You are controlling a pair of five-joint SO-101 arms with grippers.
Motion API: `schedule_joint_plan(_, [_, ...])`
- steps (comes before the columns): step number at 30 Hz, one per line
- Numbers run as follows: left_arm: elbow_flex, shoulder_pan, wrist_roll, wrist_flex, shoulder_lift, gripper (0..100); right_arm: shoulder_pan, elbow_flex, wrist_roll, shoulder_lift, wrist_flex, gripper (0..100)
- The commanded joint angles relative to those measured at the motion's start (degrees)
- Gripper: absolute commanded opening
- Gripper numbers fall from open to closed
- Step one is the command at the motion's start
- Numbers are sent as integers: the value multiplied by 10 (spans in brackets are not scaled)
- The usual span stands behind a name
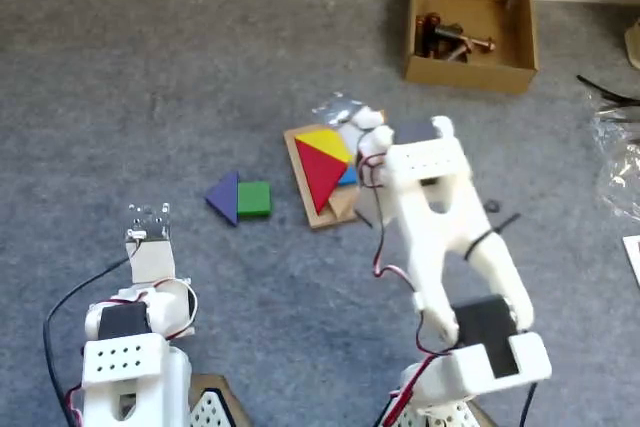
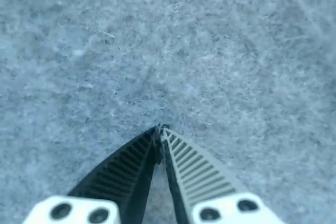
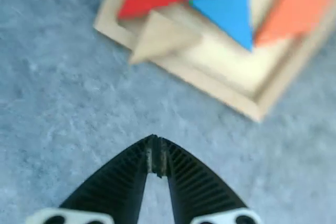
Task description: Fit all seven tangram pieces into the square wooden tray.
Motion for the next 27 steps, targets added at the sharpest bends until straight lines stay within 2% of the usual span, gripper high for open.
schedule_joint_plan(1, [0, -13, 4, 8, -2, 5, -22, -34, -23, 20, -40, 5])
schedule_joint_plan(15, [0, -13, 4, 8, -2, 5, -68, -64, -25, 89, -44, 5])
schedule_joint_plan(27, [0, -13, 4, 8, -2, 5, -100, -90, -47, 137, -87, 5])
